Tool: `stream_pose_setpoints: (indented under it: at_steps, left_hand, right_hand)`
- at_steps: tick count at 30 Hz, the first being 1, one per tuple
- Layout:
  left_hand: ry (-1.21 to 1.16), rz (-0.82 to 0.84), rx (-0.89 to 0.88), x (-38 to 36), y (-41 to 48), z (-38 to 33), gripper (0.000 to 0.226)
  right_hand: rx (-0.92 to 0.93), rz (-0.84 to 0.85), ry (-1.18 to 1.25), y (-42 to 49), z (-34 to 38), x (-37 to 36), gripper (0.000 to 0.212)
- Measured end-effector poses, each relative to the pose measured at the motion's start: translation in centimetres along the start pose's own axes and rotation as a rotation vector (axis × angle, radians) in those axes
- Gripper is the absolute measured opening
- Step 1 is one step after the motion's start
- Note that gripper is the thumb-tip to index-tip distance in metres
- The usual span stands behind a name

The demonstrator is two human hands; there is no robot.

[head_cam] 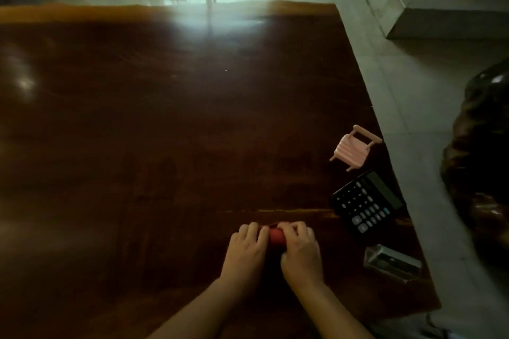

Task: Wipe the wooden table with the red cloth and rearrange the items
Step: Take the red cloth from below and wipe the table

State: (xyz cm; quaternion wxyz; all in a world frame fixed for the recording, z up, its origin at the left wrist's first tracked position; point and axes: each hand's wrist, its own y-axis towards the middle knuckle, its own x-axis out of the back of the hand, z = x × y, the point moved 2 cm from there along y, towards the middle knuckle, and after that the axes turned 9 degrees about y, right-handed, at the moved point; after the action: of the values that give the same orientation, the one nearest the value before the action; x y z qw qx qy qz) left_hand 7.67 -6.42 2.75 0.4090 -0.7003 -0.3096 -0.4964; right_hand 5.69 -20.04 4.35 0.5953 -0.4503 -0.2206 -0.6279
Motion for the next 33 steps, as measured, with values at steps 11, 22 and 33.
stream_pose_setpoints:
  at_steps: [11, 22, 33]
  left_hand:
    - [-0.029, -0.34, -0.068, 5.6, 23.1, 2.7, 0.05]
    - [-0.024, -0.385, -0.111, 7.0, 29.7, 3.3, 0.058]
    - [-0.079, -0.146, -0.069, 0.4, 10.5, -2.7, 0.072]
  right_hand:
    - [-0.068, -0.124, 0.053, 22.4, 0.6, 5.8, 0.056]
    - [-0.049, -0.082, 0.005, 29.4, 0.0, 7.5, 0.055]
    - [-0.019, 0.016, 0.077, 9.6, -3.3, 3.8, 0.062]
